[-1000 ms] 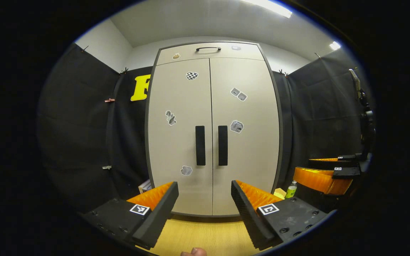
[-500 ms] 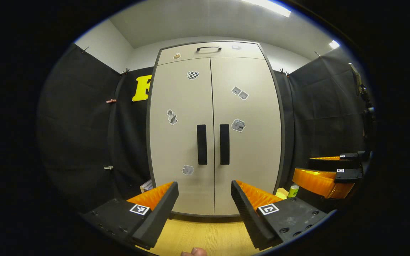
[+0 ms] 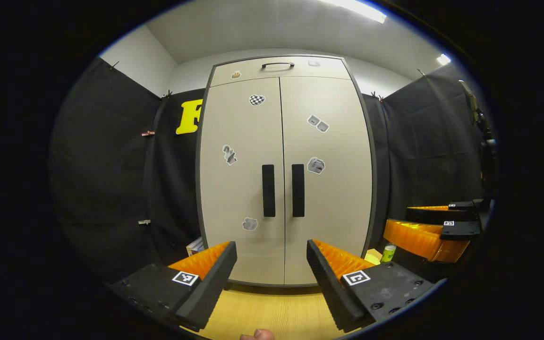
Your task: Grab one shoe with the right hand and put it into the shoe cabinet, grab the other shoe with the left hand and put it into the shoe cabinet; then close the right door with the right hand and the left door with the left hand.
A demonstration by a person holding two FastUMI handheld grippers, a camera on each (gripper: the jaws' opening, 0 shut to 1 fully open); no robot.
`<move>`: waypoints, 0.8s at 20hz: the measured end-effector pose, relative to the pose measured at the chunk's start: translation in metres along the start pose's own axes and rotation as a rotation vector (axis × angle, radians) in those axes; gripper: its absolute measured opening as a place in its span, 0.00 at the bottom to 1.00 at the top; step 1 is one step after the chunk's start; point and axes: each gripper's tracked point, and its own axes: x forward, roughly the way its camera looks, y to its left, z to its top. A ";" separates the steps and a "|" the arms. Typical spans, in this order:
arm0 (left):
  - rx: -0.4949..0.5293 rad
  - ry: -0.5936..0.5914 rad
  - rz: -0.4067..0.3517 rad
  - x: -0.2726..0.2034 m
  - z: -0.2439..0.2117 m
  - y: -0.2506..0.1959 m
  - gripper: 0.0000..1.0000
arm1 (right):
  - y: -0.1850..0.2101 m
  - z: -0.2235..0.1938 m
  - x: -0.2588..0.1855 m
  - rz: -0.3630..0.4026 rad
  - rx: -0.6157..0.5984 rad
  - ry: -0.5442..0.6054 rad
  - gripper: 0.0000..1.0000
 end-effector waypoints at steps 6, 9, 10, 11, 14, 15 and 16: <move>0.001 0.001 -0.008 0.004 0.000 -0.002 0.95 | -0.004 0.001 0.003 -0.012 0.002 0.000 0.98; 0.003 0.001 -0.009 0.007 0.000 -0.003 0.95 | -0.005 0.001 0.005 -0.012 0.006 -0.001 0.98; 0.004 0.001 -0.009 0.007 0.001 -0.004 0.95 | -0.004 0.001 0.006 -0.009 0.007 0.001 0.98; 0.004 0.001 -0.009 0.008 0.001 -0.004 0.95 | -0.005 0.000 0.005 -0.009 0.007 0.003 0.98; 0.005 0.000 -0.010 0.009 0.001 -0.005 0.95 | -0.006 0.001 0.006 -0.007 0.009 0.003 0.98; 0.004 0.000 -0.012 0.010 0.001 -0.006 0.95 | -0.006 0.001 0.006 -0.008 0.008 0.003 0.98; 0.005 0.000 -0.012 0.010 0.002 -0.006 0.95 | -0.006 0.001 0.007 -0.008 0.008 0.003 0.98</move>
